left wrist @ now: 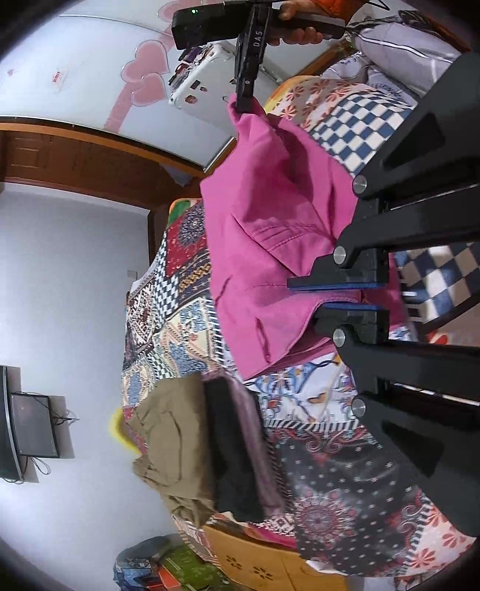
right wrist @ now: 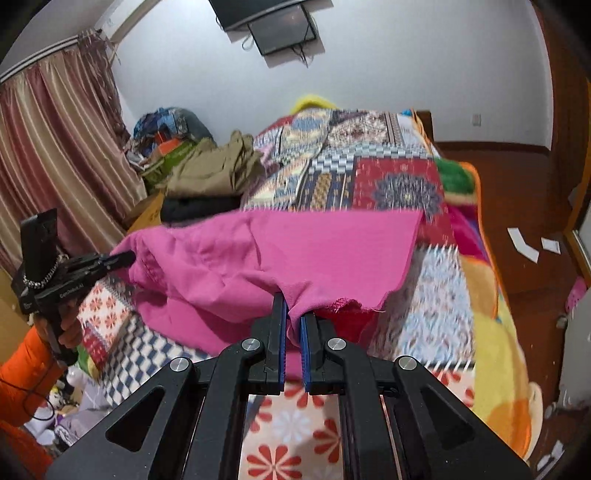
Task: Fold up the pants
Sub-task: 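Lift the waistband with both grippers and fold it over onto the legs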
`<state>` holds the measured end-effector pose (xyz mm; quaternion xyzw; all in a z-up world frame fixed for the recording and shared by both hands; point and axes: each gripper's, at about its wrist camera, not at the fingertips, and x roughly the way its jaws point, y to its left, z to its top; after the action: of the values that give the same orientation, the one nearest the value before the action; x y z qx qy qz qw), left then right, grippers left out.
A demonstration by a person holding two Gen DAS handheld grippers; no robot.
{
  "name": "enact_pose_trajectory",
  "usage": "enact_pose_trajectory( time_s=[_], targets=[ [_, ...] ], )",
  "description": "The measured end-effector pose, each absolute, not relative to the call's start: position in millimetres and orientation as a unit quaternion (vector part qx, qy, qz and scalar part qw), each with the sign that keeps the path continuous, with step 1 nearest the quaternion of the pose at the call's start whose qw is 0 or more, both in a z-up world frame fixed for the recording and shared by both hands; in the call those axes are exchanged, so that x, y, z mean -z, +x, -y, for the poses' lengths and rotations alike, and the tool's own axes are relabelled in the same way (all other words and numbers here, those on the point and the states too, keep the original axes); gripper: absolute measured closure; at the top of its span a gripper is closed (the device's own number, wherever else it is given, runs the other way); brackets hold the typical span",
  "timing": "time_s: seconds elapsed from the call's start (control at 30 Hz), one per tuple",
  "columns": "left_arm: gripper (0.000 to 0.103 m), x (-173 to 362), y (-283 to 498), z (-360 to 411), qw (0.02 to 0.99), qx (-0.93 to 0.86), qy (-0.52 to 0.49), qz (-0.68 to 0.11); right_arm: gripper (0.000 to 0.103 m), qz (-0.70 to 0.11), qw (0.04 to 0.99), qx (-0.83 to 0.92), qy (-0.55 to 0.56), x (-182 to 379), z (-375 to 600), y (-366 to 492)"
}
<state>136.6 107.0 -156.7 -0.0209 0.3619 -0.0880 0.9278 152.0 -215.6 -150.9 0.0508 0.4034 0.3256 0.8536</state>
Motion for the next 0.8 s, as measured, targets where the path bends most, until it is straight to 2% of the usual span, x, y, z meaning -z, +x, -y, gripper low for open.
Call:
enact_pose_trajectory(
  time_s=[0.43, 0.8],
  targets=[
    [0.098, 182.8, 114.0, -106.6, 0.920, 0.095, -0.026, -0.379, 0.097, -0.457, 0.835, -0.306, 0.010, 185.2, 214.5, 139.8],
    [0.096, 188.6, 111.3, -107.0, 0.918, 0.095, -0.021, -0.384, 0.097, -0.468, 0.830, -0.304, 0.011, 191.1, 214.0, 138.3]
  ],
)
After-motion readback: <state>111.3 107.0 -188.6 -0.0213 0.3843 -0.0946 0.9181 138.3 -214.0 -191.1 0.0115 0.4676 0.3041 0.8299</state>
